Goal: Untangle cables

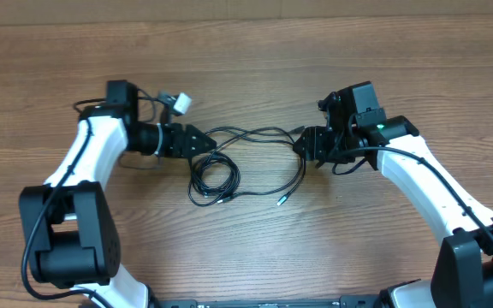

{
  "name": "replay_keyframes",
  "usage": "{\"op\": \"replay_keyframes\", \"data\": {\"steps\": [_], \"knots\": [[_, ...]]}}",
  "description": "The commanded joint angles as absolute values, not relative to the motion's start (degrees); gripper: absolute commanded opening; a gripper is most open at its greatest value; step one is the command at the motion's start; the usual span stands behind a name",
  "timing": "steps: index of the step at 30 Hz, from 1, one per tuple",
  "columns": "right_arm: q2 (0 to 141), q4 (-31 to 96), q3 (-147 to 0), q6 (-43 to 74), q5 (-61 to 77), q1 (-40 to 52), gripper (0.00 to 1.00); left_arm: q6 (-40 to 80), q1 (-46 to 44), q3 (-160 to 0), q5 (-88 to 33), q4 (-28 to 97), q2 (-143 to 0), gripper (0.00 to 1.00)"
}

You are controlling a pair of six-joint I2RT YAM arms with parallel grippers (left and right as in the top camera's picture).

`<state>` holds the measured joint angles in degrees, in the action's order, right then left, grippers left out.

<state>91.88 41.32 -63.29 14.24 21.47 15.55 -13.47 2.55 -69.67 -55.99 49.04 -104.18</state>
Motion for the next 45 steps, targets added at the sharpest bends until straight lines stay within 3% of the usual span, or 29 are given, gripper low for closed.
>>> {"op": "replay_keyframes", "data": {"steps": [1, 6, 15, 31, 34, 37, 38, 40, 45], "knots": [[91.4, 41.1, -64.1, 13.7, 24.2, 16.9, 0.59, -3.8, -1.1, -69.5, -36.7, 46.7, -104.2, 0.54], [91.5, 41.1, -64.0, 13.7, 26.3, 19.1, 0.59, 6.8, -4.4, -69.5, -18.7, 45.8, -104.2, 0.51], [91.5, 39.9, -64.0, 16.2, 26.5, 23.8, 0.59, 12.7, -5.3, -69.5, -6.1, 48.1, -104.2, 0.41], [91.5, 36.6, -64.0, 21.0, 25.6, 28.6, 0.63, 13.0, -7.1, -66.7, -9.0, 48.7, -104.3, 0.31], [91.5, 36.4, -64.0, 21.0, 25.5, 28.6, 0.63, 14.0, -7.2, -64.5, -9.0, 46.4, -104.3, 0.23], [91.5, 35.7, -64.0, 21.0, 23.8, 28.6, 0.63, 13.9, -7.2, -63.9, -9.0, 46.4, -104.3, 0.05], [91.5, 35.4, -64.0, 21.0, 23.0, 28.6, 0.63, 13.9, -7.2, -63.9, -9.1, 46.5, -104.3, 0.04], [91.5, 34.7, -64.0, 21.0, 21.5, 28.6, 0.63, 14.0, -7.2, -63.9, -9.1, 46.4, -104.3, 0.05], [91.5, 33.4, -64.0, 21.1, 19.9, 28.4, 0.63, 14.0, -7.2, -63.9, -9.0, 46.1, -104.3, 0.36]]}}
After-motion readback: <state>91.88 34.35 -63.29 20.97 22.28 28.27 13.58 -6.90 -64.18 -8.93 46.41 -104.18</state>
